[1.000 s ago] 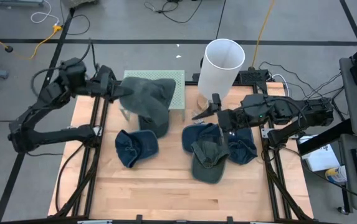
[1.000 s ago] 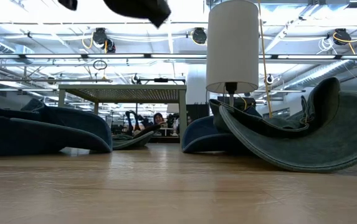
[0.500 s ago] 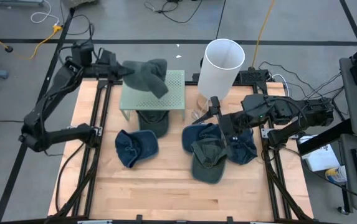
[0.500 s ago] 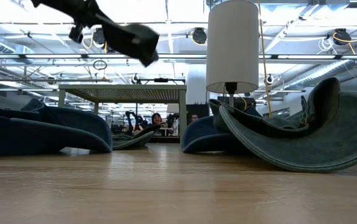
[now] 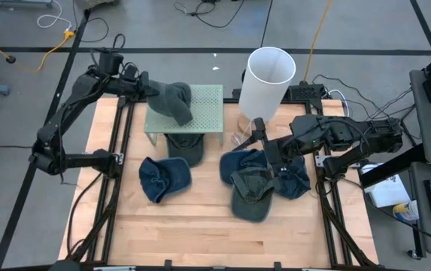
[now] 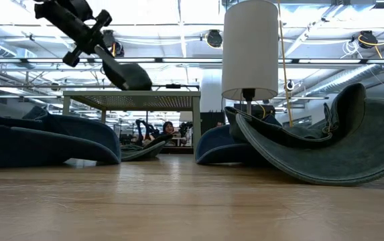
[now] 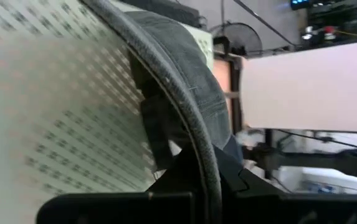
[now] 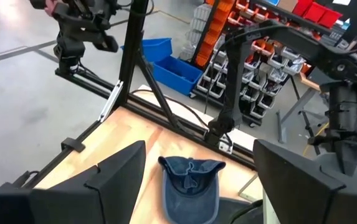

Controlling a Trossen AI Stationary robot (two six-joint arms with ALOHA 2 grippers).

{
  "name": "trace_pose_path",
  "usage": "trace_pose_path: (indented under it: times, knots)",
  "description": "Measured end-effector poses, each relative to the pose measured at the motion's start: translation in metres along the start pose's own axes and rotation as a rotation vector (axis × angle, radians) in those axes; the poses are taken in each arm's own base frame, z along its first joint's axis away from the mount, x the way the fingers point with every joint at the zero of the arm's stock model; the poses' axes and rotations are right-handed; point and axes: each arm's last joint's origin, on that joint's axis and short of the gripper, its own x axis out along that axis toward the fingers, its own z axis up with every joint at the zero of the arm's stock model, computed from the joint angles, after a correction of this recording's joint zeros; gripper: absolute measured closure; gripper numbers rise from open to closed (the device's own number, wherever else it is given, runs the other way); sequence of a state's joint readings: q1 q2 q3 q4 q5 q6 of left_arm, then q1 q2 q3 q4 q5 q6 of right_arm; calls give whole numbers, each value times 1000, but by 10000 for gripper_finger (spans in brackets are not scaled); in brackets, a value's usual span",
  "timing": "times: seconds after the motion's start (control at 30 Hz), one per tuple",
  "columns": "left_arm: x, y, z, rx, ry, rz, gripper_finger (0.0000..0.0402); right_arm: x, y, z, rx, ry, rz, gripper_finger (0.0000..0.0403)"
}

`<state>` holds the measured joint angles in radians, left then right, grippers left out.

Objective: Pick & Place hat
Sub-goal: Put the right gray cap on the shelf

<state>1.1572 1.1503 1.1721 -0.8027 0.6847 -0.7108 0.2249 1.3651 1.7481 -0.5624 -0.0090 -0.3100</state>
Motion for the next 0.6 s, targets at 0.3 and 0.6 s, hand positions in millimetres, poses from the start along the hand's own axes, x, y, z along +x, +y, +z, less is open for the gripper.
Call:
trace_pose_path:
  times: [0.3, 0.6]
  knots:
    - [-7, 4, 1, 124, -68, 72, 301, 0, 0, -1, 3, 7, 2, 116]
    - [-18, 15, -3, 208, -154, 316, 195, 0, 0, 0, 10, 3, 1, 115]
